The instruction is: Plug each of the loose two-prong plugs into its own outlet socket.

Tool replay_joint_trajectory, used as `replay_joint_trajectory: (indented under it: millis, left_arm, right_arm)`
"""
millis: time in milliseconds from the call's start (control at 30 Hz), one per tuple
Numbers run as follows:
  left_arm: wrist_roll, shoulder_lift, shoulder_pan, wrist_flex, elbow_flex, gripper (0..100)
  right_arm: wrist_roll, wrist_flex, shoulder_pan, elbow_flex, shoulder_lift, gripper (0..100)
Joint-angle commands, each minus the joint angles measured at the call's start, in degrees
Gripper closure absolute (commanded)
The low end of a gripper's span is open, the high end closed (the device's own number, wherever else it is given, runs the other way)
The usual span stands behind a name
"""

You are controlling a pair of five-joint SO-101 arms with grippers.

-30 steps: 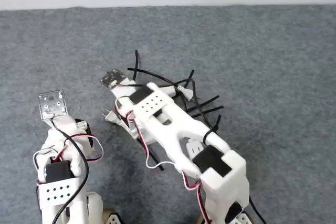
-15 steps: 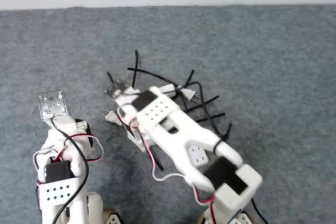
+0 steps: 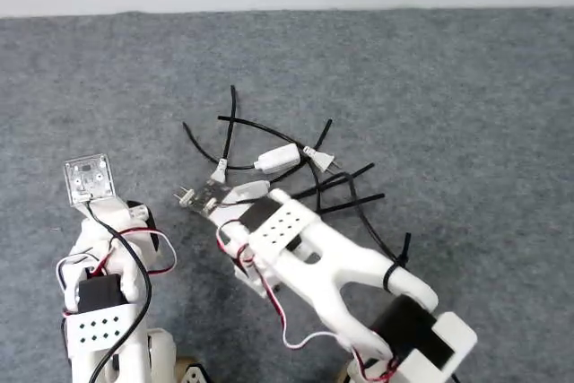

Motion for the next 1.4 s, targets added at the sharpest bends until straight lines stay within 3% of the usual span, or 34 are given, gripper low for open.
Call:
replay_joint_trajectory:
  millis: [0,467,633,767,967,1367]
  left_arm:
    - [0.35,-0.26,0.09,-1.93,-1.63,98]
    - [0.35,-0.26,0.09,-2.02,-1.63,98]
    - [0.35,-0.26,0.09,-2.02,-1.63,98]
    - [0.35,-0.26,0.09,-2.02,-1.63,98]
    - [0.35,-0.26,0.09,-2.02,-1.54,98]
    - [0.26,-0.26,0.09,-2.02,-1.54,98]
  right_arm:
    - [0.44,-0.22,-2.24,-0.44,-2.77,85.5]
    - [0.00,-7.16,-1.10,-0.62,8.40,85.7]
    - [-2.02,-7.34,-1.01,-1.23,7.60,99.8]
    - [-1.93,-6.46,-1.01,-1.05,5.58,99.1]
    - [2.90,-0.57,0.48,-1.41,-4.97,99.1]
    - [9.76,21.05,16.04,-18.73,-35.91,99.1]
